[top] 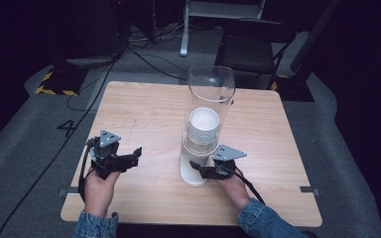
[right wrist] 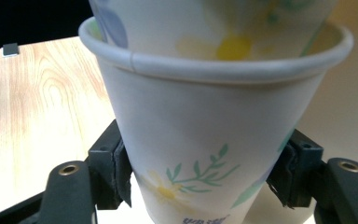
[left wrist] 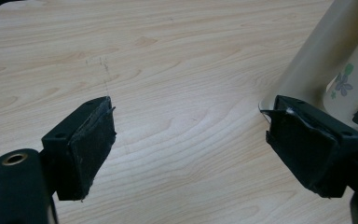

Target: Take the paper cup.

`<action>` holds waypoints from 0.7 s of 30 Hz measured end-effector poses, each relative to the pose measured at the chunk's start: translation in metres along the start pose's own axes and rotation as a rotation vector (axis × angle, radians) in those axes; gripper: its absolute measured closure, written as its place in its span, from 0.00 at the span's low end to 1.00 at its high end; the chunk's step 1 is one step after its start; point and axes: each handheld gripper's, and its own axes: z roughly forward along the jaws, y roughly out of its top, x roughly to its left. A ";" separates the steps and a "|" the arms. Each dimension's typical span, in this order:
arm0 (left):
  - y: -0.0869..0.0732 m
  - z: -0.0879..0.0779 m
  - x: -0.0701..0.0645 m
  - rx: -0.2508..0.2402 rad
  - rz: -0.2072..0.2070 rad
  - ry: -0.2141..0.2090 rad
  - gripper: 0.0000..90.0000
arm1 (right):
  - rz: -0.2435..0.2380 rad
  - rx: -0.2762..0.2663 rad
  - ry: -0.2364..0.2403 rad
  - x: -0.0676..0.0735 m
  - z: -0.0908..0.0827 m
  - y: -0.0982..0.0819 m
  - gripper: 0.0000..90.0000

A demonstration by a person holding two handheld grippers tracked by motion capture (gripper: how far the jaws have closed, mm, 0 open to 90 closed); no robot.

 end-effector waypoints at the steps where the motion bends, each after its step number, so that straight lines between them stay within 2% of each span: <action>1: 0.001 0.001 0.000 0.002 0.002 -0.003 0.17 | 0.003 0.008 0.003 0.000 0.000 -0.001 0.37; 11: 0.004 0.007 -0.002 0.005 0.011 -0.014 0.17 | 0.015 0.071 0.026 0.003 0.001 -0.009 0.37; 21: 0.009 0.015 -0.006 0.015 0.018 -0.029 0.17 | 0.012 0.125 0.017 0.003 -0.001 -0.016 0.37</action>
